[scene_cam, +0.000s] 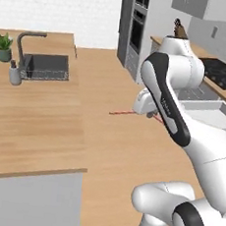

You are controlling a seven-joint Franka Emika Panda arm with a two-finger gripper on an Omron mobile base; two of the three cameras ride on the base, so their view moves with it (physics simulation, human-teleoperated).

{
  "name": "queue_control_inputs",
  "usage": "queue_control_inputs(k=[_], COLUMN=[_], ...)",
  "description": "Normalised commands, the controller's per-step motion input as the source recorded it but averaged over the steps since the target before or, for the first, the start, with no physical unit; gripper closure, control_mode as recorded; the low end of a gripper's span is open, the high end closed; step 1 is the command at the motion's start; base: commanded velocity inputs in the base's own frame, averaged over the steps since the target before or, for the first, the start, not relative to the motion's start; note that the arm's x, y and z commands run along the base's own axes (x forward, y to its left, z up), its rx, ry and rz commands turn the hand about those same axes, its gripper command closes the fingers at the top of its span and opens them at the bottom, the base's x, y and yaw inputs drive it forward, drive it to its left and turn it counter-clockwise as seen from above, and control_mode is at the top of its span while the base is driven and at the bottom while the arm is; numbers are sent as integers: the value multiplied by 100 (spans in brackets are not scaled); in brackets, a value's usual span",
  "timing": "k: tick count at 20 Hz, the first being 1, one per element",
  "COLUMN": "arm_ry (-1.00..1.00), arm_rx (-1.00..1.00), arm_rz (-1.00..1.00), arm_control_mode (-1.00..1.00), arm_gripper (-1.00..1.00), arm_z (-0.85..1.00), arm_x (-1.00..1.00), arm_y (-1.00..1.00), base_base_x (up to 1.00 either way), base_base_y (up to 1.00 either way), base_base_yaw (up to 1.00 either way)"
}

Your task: Take a straw from the drawer in front and place it inside the glass cup on the dining counter.

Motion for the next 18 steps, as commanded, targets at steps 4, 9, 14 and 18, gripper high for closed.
queue_control_inputs(k=[4, 9, 14, 18], arm_ry=[0, 0, 0, 0], arm_rx=[0, 0, 0, 0], arm_rz=[0, 0, 0, 0], arm_control_mode=[100, 100, 100, 100], arm_gripper=[100, 100, 100, 100], arm_z=[0, 0, 0, 0], arm_x=[0, 0, 0, 0], arm_y=[0, 0, 0, 0], base_base_x=[-26, 8, 14, 12], base_base_y=[76, 100, 100, 100], base_base_yaw=[0, -3, -1, 0])
